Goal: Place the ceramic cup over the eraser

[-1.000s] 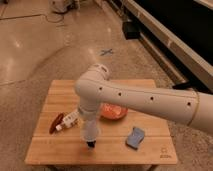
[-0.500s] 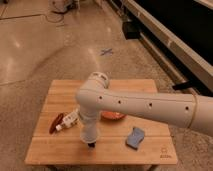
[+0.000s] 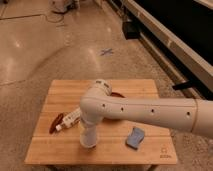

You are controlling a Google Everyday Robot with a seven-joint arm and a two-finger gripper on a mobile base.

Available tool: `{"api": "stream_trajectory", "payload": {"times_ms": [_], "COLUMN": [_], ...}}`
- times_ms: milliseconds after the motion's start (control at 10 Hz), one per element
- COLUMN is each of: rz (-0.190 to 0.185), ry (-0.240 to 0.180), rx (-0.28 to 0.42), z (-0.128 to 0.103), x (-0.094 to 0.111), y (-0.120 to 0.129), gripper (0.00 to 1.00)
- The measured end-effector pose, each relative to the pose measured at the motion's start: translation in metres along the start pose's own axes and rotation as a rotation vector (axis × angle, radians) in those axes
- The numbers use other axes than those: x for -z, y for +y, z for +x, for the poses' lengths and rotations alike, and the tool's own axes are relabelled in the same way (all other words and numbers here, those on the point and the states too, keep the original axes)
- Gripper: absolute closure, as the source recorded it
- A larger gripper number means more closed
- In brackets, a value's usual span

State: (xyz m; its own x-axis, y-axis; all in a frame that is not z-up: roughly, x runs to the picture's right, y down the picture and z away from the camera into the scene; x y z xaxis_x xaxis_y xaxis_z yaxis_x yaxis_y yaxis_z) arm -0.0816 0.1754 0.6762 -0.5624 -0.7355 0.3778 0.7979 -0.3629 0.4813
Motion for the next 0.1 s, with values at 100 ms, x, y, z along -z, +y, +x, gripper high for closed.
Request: {"api": "stream_trajectory", "payload": {"times_ms": [100], "rz": [-0.002], "ry": [0.002], "rx": [-0.002], "z": [0.0], "x": [0.0003], "y": [0.0015], "gripper": [0.2]}}
